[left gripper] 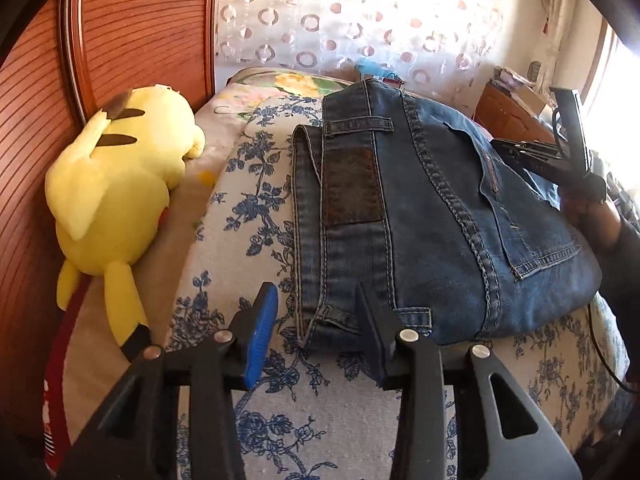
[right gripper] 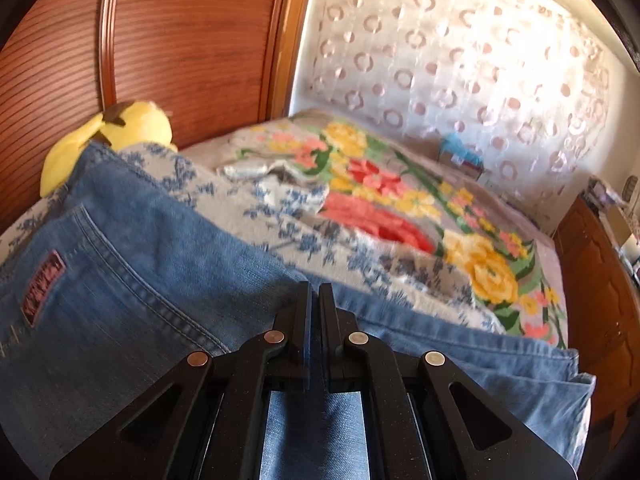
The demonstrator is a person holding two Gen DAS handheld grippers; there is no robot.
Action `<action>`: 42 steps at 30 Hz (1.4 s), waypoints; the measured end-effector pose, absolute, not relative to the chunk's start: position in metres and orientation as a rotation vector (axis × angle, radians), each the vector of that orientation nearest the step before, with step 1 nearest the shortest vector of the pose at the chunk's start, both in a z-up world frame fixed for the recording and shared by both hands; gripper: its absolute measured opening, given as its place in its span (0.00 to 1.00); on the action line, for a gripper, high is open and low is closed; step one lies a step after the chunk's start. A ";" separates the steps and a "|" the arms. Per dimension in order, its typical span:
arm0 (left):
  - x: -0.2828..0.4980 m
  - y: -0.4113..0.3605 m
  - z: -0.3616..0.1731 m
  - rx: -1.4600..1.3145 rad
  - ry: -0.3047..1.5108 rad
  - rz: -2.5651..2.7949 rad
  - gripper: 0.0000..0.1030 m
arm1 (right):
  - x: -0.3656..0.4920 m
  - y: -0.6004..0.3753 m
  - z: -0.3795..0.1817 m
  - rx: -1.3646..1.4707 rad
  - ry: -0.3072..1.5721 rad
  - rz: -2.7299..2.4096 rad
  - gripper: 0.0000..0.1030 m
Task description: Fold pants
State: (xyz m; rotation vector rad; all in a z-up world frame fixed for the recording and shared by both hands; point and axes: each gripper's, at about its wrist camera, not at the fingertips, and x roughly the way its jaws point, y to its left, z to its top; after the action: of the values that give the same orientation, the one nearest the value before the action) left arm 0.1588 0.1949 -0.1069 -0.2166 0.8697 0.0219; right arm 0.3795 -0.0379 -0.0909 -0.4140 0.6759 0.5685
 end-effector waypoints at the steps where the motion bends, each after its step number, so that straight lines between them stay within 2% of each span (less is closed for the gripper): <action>1: 0.159 0.193 -0.108 -0.212 0.876 0.013 0.30 | 0.378 -0.037 -0.091 -0.419 0.673 0.567 0.01; 10: 0.149 0.185 -0.105 -0.202 0.901 0.012 0.27 | 0.375 -0.034 -0.093 -0.442 0.666 0.564 0.01; 14: 0.144 0.174 -0.104 -0.144 0.913 0.011 0.19 | 0.374 -0.032 -0.095 -0.461 0.660 0.562 0.01; 16: 0.143 0.174 -0.103 -0.132 0.907 0.018 0.08 | 0.372 -0.033 -0.095 -0.468 0.653 0.560 0.01; 18: 0.140 0.175 -0.101 -0.140 0.894 0.018 0.06 | 0.372 -0.033 -0.095 -0.471 0.649 0.557 0.01; 26: 0.116 0.177 -0.077 -0.113 0.802 0.056 0.04 | 0.371 -0.039 -0.093 -0.451 0.638 0.567 0.01; 30: 0.115 0.180 -0.083 -0.109 0.829 0.060 0.04 | 0.367 -0.049 -0.082 -0.400 0.639 0.587 0.01; 36: 0.117 0.179 -0.078 -0.118 0.813 0.067 0.10 | 0.353 -0.083 -0.058 -0.327 0.653 0.611 0.02; 38: 0.121 0.176 -0.072 -0.109 0.796 0.076 0.17 | 0.347 -0.100 -0.054 -0.311 0.660 0.604 0.04; 39: 0.123 0.174 -0.070 -0.103 0.786 0.076 0.26 | 0.344 -0.112 -0.052 -0.299 0.665 0.598 0.04; 41: 0.130 0.172 -0.063 -0.096 0.761 0.069 0.35 | 0.338 -0.129 -0.050 -0.282 0.671 0.579 0.04; 42: 0.134 0.171 -0.059 -0.097 0.747 0.059 0.36 | 0.335 -0.140 -0.050 -0.273 0.673 0.565 0.04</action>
State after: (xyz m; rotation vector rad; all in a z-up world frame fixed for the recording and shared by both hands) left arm 0.1343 0.1707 -0.0591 -0.0968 0.7471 0.0595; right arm 0.3346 -0.1402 -0.0501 -0.2728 0.6731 0.5655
